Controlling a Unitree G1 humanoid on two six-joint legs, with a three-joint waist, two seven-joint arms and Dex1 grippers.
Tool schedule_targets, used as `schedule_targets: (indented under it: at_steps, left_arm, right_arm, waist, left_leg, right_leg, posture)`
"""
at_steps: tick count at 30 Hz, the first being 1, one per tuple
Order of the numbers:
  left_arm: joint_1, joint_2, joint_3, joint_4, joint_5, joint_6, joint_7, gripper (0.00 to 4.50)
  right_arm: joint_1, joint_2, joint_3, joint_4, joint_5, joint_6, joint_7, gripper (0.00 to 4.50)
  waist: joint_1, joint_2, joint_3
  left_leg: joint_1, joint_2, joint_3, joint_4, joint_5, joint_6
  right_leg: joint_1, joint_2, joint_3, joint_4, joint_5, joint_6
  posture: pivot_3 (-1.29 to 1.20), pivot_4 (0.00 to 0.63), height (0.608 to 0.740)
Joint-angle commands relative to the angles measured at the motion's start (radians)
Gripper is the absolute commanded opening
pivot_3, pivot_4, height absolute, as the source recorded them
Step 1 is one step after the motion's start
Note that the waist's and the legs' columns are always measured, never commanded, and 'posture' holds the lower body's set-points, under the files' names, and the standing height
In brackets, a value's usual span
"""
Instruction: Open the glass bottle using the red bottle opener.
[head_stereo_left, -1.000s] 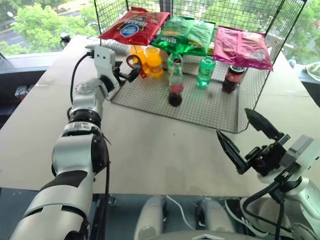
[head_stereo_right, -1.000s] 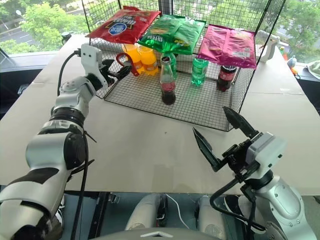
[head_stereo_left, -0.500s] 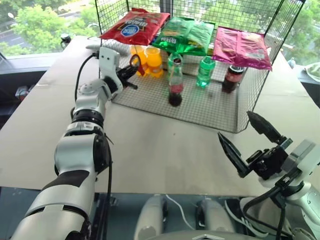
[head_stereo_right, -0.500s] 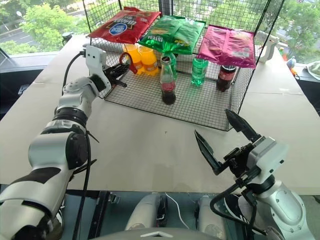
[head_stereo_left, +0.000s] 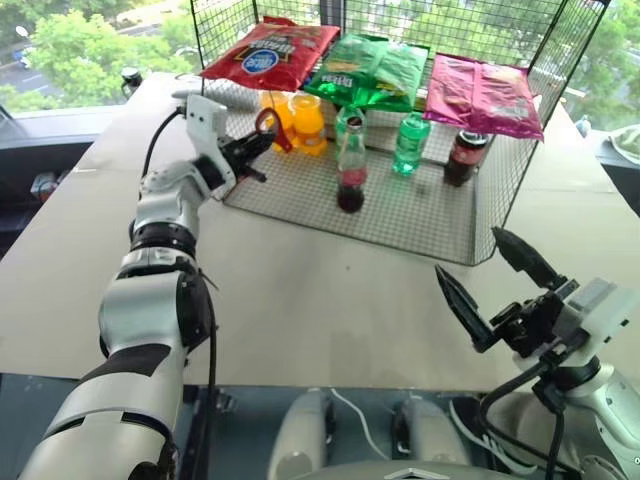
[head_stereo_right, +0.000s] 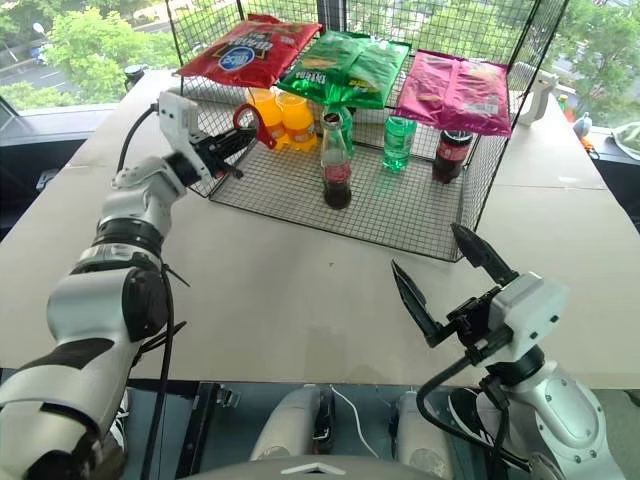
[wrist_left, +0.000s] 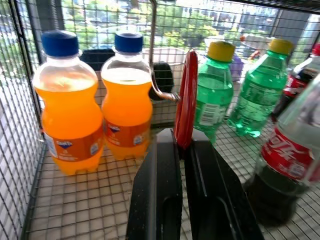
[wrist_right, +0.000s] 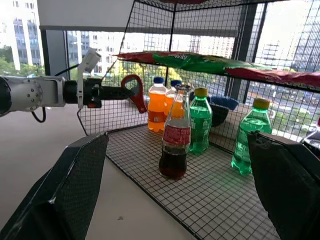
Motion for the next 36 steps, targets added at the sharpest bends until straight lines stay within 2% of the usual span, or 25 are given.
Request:
schedule_targets:
  at_steps: [1,4,7,10,12,16,19,23,28,36]
  left_arm:
    - [0.046,0.045,0.005,-0.155,-0.064,0.109,-0.158,0.05]
    - [0.123,0.06,-0.011,-0.3,-0.109,0.228,-0.243,0.05]
    - [0.235,0.073,-0.031,-0.549,-0.231,0.473,-0.342,0.05]
    - [0.333,0.069,-0.049,-0.777,-0.324,0.627,-0.351,0.05]
    - [0.374,0.063,-0.065,-0.882,-0.363,0.677,-0.346,0.05]
    - [0.397,0.044,-0.108,-0.997,-0.397,0.709,-0.346,0.05]
    - [0.375,0.034,-0.153,-1.036,-0.42,0.727,-0.377,0.05]
    - [0.324,0.031,-0.207,-1.022,-0.422,0.722,-0.427,0.05]
    - [0.295,0.042,-0.25,-0.992,-0.406,0.689,-0.504,0.05]
    - [0.27,0.082,-0.327,-0.903,-0.398,0.567,-0.575,0.05]
  right_arm:
    - [-0.042,-0.051,0.02,-0.05,-0.01,0.054,0.014,4.5]
    - [-0.074,-0.1,0.019,-0.074,0.014,0.134,0.015,4.5]
    - [-0.127,-0.149,0.017,-0.088,0.109,0.228,0.038,4.5]
    - [-0.202,-0.182,0.014,-0.079,0.175,0.29,0.047,4.5]
    - [-0.262,-0.195,0.011,-0.066,0.256,0.355,0.039,4.5]
    - [-0.403,-0.242,-0.019,-0.044,0.453,0.564,-0.072,4.5]
    - [-0.539,-0.245,-0.017,0.041,0.643,0.666,-0.133,4.5]
    - [-0.68,-0.265,-0.019,0.159,0.791,0.765,-0.192,4.5]
    - [-0.756,-0.295,-0.007,0.256,0.901,0.838,-0.199,4.5]
    - [-0.858,-0.273,0.022,0.339,1.065,0.876,-0.234,4.5]
  waist:
    - [-0.002,0.0,0.0]
    - [-0.001,0.0,0.0]
    - [-0.002,0.0,0.0]
    - [0.001,0.0,0.0]
    - [0.002,0.0,0.0]
    - [0.0,0.0,0.0]
    - [0.0,0.0,0.0]
    - [0.001,0.0,0.0]
    - [0.001,0.0,0.0]
    - [-0.002,0.0,0.001]
  left_leg:
    - [0.0,0.0,0.0,0.0,0.0,0.0]
    - [0.0,0.001,0.0,0.0,0.0,0.0]
    - [0.0,0.001,0.0,0.0,0.0,0.0]
    - [0.0,0.001,-0.001,0.001,0.0,0.0]
    - [0.0,0.001,-0.001,0.001,0.0,0.0]
    - [0.0,0.001,-0.002,0.001,0.0,0.0]
    - [0.0,0.001,-0.002,0.001,0.0,0.0]
    - [0.0,0.0,-0.001,0.001,0.0,0.0]
    - [0.0,0.0,0.0,0.001,-0.001,0.002]
    - [-0.001,0.0,0.0,0.001,-0.001,0.002]
  right_leg:
    - [0.0,0.0,0.0,0.0,0.0,0.0]
    - [-0.001,-0.001,0.0,0.001,0.0,0.0]
    - [-0.001,-0.001,0.0,0.001,0.0,-0.001]
    - [0.0,-0.002,0.001,0.002,0.0,-0.001]
    - [0.0,-0.002,0.001,0.002,0.0,-0.001]
    - [0.0,-0.003,0.0,0.002,0.0,-0.001]
    - [-0.001,-0.003,0.0,0.002,0.0,-0.001]
    - [-0.001,-0.003,0.0,0.002,0.0,-0.001]
    - [-0.001,-0.003,0.001,0.001,0.0,-0.001]
    - [-0.001,-0.003,0.001,0.001,0.0,-0.001]
  posture:
    - [0.0,0.15,0.74]
    - [0.0,0.15,0.74]
    - [0.0,0.15,0.74]
    - [0.0,0.15,0.74]
    - [0.0,0.15,0.74]
    - [0.0,0.15,0.74]
    - [0.0,0.15,0.74]
    - [0.0,0.15,0.74]
    - [0.0,0.15,0.74]
    - [0.0,0.15,0.74]
